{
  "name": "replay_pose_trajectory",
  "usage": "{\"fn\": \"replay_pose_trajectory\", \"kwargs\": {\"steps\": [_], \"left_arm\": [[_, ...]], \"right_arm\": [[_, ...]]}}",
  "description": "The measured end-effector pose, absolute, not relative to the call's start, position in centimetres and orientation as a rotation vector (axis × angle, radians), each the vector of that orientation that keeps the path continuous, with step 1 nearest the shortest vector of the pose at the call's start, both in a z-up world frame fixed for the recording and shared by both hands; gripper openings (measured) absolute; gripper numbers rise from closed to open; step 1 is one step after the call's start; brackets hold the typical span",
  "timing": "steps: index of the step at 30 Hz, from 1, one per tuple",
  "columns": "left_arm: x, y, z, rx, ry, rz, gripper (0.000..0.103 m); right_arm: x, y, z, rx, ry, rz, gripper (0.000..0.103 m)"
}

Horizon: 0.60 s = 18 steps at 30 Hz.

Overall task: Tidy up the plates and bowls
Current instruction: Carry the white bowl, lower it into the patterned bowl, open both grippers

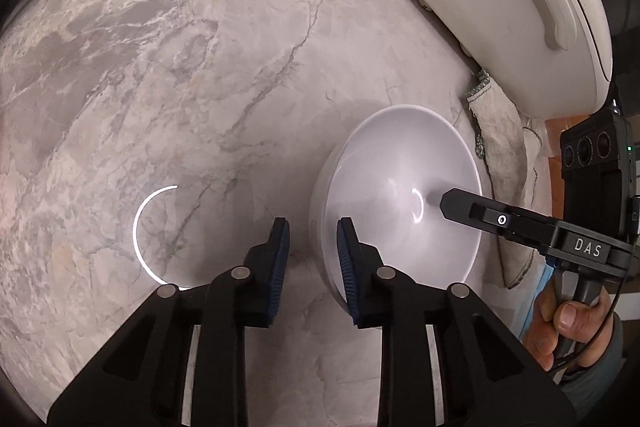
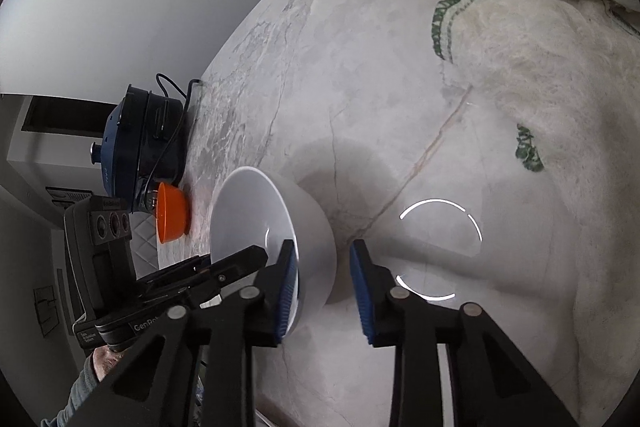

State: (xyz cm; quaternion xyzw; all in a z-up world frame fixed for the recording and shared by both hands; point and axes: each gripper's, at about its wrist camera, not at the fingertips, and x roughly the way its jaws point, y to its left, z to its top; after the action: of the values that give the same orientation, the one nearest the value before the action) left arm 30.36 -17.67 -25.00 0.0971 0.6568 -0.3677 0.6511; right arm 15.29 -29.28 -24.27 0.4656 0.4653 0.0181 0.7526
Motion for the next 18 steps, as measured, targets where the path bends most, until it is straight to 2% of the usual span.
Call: {"fn": "replay_pose_trajectory", "kwargs": {"steps": [2, 18], "left_arm": [[30.2, -18.1, -25.0, 0.217, 1.488, -0.843, 0.012], [30.0, -16.6, -22.5, 0.206, 1.476, -0.821, 0.01]], "right_arm": [[15.5, -29.1, -24.2, 1.008, 1.013, 0.044, 0.02], [15.6, -28.4, -22.4, 0.987, 1.019, 0.034, 0.02]]}}
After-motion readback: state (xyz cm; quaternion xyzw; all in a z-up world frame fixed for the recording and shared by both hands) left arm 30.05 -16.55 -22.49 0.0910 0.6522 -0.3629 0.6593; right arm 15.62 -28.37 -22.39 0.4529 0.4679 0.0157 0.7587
